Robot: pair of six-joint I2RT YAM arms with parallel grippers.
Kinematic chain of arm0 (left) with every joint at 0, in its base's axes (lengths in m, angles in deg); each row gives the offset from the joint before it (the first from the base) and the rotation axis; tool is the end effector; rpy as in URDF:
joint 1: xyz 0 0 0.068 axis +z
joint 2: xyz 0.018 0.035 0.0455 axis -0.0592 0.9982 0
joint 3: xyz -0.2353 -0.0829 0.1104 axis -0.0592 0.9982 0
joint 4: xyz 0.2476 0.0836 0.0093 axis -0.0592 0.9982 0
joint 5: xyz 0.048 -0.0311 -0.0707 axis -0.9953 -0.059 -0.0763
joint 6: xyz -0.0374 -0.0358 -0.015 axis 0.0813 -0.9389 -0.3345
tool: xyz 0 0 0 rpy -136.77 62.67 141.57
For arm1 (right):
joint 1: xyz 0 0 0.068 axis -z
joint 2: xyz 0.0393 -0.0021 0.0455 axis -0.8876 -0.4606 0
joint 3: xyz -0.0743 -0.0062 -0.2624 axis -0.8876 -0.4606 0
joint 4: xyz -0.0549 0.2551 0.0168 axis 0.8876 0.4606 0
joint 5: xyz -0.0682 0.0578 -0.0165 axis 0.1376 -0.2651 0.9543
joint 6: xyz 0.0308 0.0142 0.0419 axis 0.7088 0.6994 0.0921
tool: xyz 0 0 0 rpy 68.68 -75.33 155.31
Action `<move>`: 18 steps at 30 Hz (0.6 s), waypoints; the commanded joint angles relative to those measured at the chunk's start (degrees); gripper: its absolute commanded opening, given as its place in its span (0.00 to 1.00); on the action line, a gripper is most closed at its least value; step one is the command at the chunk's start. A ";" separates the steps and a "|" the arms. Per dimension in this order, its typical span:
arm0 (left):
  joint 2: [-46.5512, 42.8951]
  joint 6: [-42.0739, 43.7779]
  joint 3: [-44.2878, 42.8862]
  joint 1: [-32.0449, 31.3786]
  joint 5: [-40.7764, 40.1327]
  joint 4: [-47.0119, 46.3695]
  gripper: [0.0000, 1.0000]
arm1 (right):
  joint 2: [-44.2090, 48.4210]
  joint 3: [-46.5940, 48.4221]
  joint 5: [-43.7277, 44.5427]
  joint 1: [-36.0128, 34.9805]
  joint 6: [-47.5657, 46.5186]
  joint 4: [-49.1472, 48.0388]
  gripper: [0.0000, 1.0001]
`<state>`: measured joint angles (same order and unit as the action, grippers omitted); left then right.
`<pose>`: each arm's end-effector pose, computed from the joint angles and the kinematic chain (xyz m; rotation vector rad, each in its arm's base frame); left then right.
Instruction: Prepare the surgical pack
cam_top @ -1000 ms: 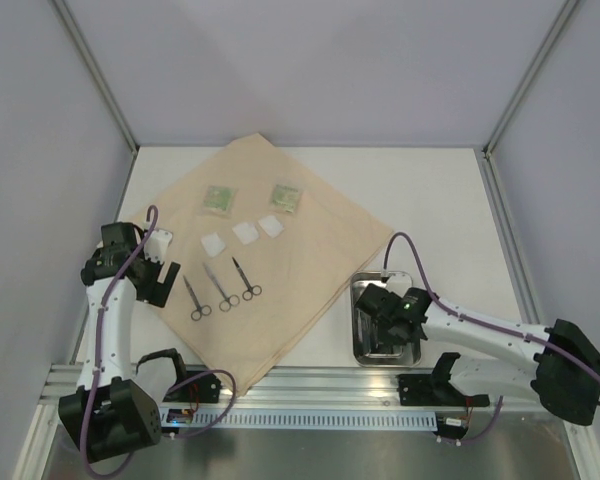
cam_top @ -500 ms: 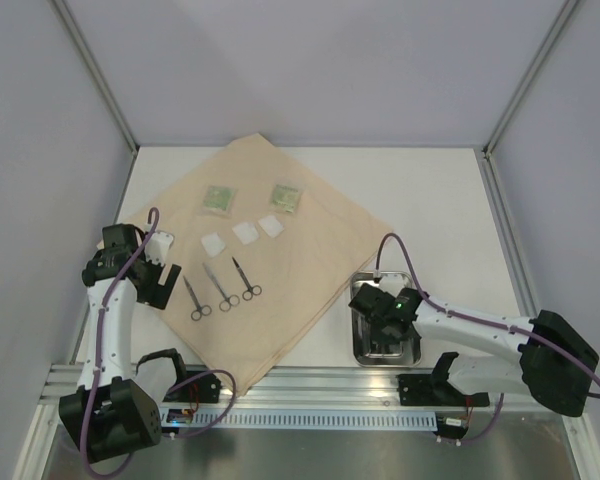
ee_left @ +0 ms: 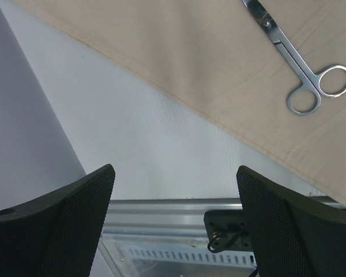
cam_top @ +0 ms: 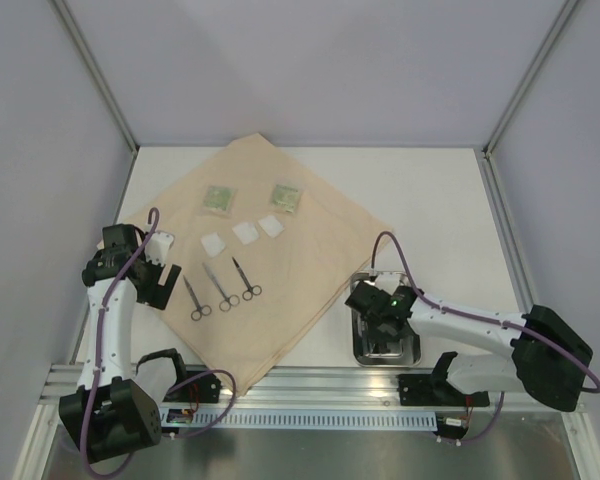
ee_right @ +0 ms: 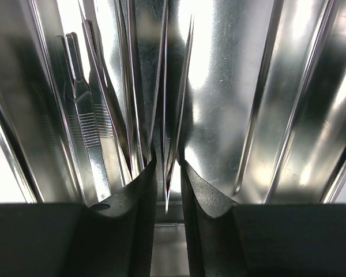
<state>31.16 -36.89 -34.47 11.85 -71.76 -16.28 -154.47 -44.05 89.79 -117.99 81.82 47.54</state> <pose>0.1616 0.0449 0.2558 0.3221 2.7331 0.2502 0.1103 0.1407 0.1595 -0.0702 2.8214 -0.1325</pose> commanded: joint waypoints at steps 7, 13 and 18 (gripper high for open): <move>-0.24 -0.14 -3.53 0.31 2.77 2.51 0.96 | 3.91 10.73 3.24 0.05 -1.87 8.64 0.26; 1.16 -1.02 -3.89 0.31 2.95 0.59 0.96 | 2.70 27.31 6.76 -1.44 -7.31 12.97 0.29; 3.27 -2.16 -1.96 0.31 -0.48 -3.81 0.96 | -7.39 35.95 3.26 -3.47 -14.60 -1.43 0.31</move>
<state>33.66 -37.26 -36.59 11.85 -70.50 -16.54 -155.96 -12.16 93.93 -120.29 73.55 55.38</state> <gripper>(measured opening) 0.964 0.307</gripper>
